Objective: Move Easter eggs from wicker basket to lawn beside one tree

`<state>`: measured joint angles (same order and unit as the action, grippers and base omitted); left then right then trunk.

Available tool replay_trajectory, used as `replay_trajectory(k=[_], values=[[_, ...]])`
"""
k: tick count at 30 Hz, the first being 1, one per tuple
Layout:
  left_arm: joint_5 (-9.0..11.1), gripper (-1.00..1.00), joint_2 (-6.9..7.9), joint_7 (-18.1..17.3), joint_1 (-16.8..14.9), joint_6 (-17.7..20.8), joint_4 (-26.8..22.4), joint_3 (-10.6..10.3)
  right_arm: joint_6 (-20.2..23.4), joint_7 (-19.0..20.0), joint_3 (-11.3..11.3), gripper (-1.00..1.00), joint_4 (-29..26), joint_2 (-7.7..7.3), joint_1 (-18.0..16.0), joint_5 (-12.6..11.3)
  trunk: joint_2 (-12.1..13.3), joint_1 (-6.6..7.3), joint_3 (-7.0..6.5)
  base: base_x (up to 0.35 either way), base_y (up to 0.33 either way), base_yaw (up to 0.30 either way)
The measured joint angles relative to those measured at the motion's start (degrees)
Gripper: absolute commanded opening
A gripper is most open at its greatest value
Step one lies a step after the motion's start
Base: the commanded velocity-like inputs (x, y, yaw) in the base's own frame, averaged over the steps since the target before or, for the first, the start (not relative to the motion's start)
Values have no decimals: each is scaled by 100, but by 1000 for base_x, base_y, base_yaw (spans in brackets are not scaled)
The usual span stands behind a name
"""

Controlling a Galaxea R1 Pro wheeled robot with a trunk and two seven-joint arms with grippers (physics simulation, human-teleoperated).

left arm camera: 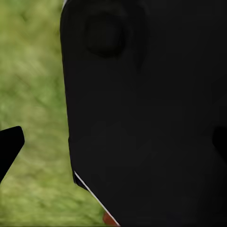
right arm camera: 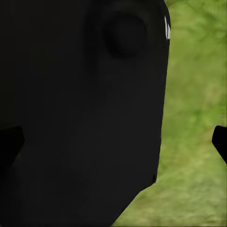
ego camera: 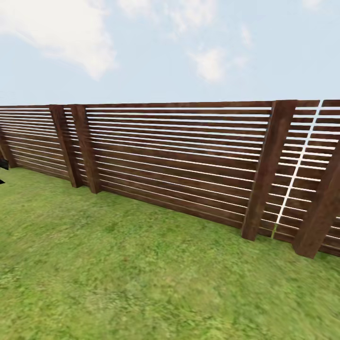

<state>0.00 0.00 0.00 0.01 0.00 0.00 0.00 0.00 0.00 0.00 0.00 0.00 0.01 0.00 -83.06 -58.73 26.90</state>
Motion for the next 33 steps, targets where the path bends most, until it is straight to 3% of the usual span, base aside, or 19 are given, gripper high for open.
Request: replay_trajectory(k=[3,8,14,24,33], values=[[71,100,-32,-6,-97,-87,-100,89,87,-1,4,100,-93,96,-98,-86,1,-1,-4,0,0,0],[-21,100,-104,15,35,-248,-105,23,0,-42,7,100,1,243,65,43,0,0,0,0,0,0],[-51,100,-84,17,145,-440,-105,-20,-174,-63,10,100,83,216,264,96,0,0,0,0,0,-50],[-63,100,-94,24,144,-554,-103,-37,-617,-64,-1,100,87,183,301,73,1,0,25,0,0,-262],[-64,100,-93,24,144,-554,-104,-35,-641,-64,-174,100,85,183,301,-5,1,0,59,0,0,-272]])
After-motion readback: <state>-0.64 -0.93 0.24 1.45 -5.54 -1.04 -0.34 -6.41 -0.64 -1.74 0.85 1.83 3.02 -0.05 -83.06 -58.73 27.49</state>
